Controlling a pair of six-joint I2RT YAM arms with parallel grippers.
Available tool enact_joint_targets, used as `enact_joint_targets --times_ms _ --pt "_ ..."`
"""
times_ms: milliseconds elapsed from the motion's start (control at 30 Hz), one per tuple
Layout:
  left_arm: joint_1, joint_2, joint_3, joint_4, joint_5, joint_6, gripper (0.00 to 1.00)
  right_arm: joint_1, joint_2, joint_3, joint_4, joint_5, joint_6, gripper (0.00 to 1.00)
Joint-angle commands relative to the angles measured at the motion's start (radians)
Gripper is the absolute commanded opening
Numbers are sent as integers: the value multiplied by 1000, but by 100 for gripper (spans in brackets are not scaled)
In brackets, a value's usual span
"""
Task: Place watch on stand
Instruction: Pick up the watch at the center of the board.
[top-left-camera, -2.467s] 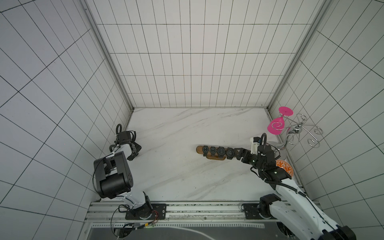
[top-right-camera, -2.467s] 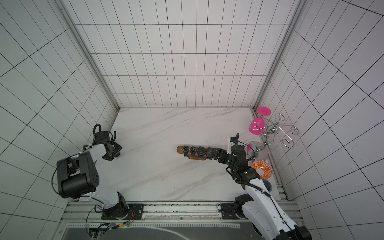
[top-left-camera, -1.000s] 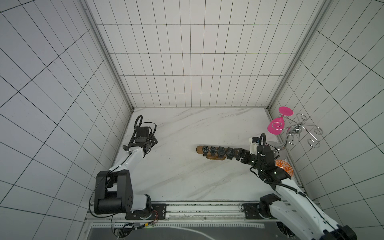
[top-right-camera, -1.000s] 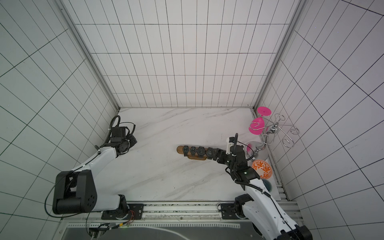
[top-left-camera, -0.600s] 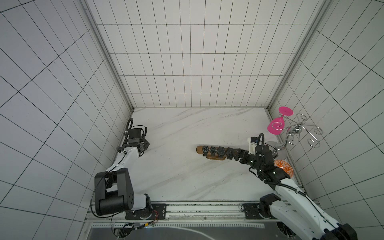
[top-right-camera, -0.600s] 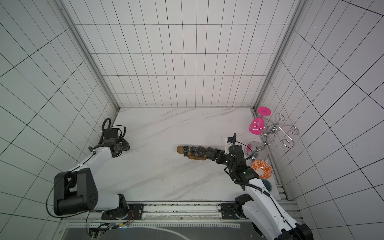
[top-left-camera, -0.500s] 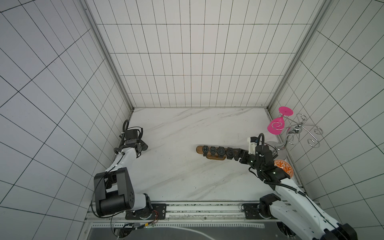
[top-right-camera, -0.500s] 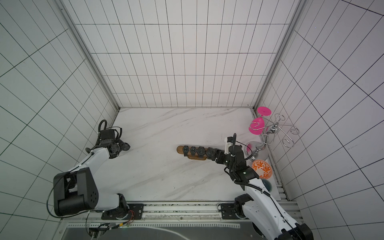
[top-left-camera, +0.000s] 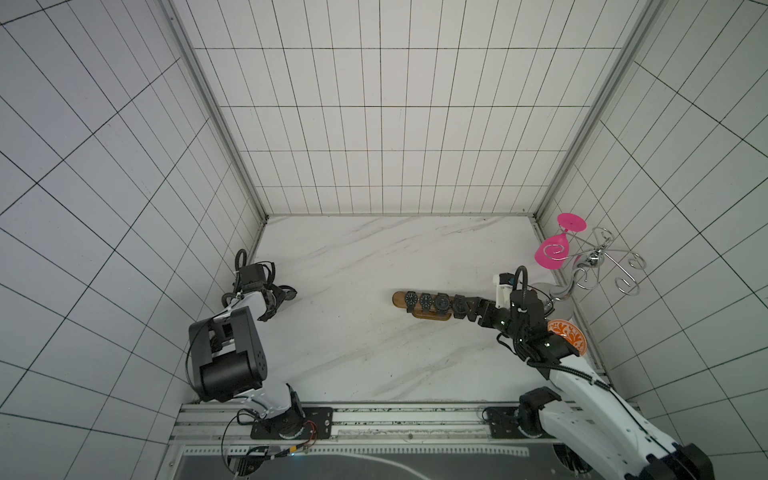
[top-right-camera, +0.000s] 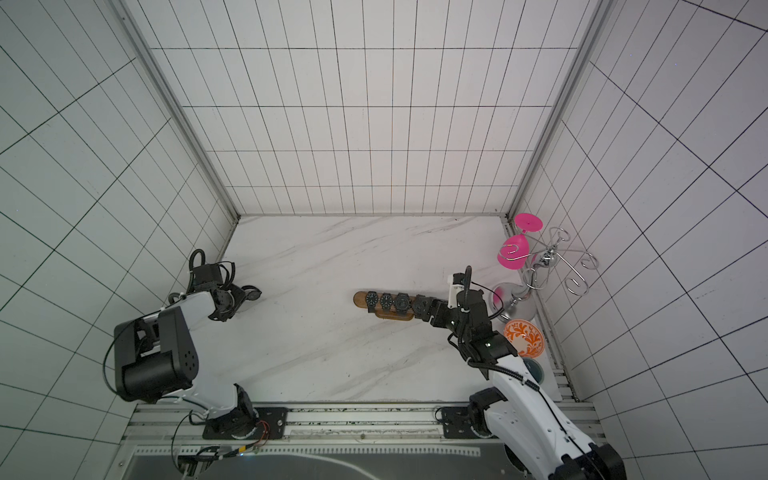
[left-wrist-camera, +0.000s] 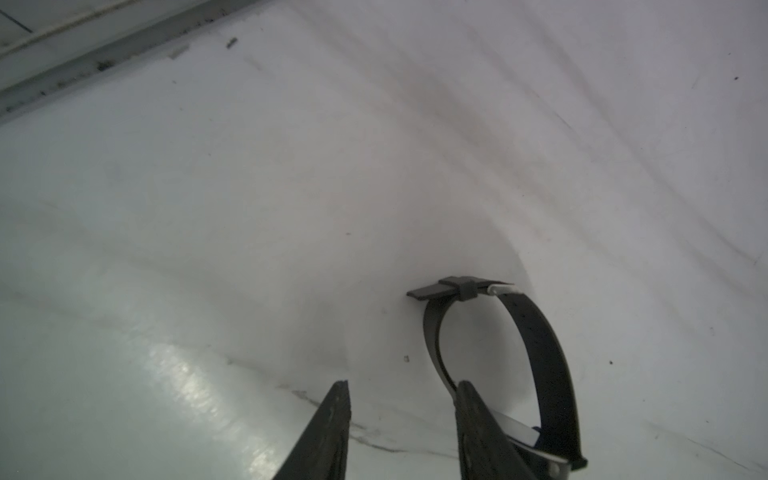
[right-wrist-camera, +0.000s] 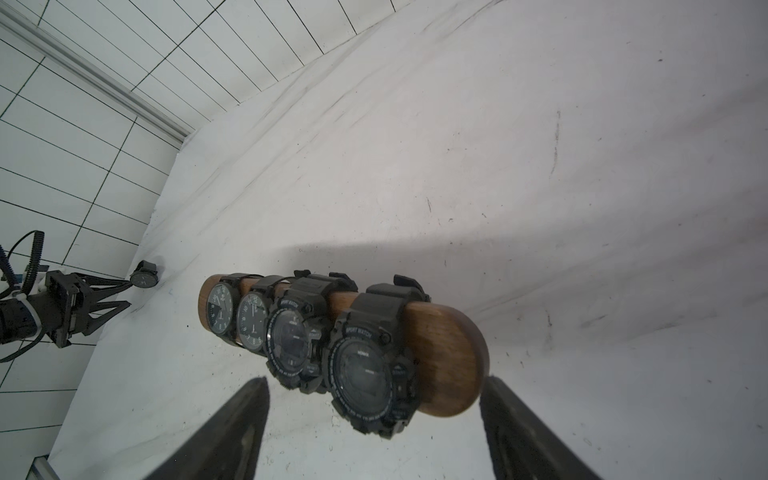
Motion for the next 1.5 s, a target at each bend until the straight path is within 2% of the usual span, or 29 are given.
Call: enact_joint_targets --times_ms 0,267,533,667,933,1033,1233,1400,1467 --pt "2 12 9 88 65 -13 40 9 6 38 25 -10 -4 81" --pt "3 -18 -1 105 69 -25 43 9 9 42 25 -10 -8 81" --pt "5 70 37 112 80 -45 40 8 -1 45 15 -4 -7 81" --pt "3 102 49 107 78 -39 30 9 -5 45 10 0 -7 81" --pt "-20 123 84 78 99 11 1 9 -2 52 9 1 -13 81" --pt "-50 104 99 54 74 31 0 9 3 60 3 5 -16 81" --pt "-173 -41 87 -23 -42 69 0 9 -22 76 -33 26 -27 81" --pt "-314 -254 57 -93 -179 112 0 12 -38 86 -48 27 -24 81" --pt "-376 -333 57 -106 -200 145 0 15 -38 94 -50 24 -25 81"
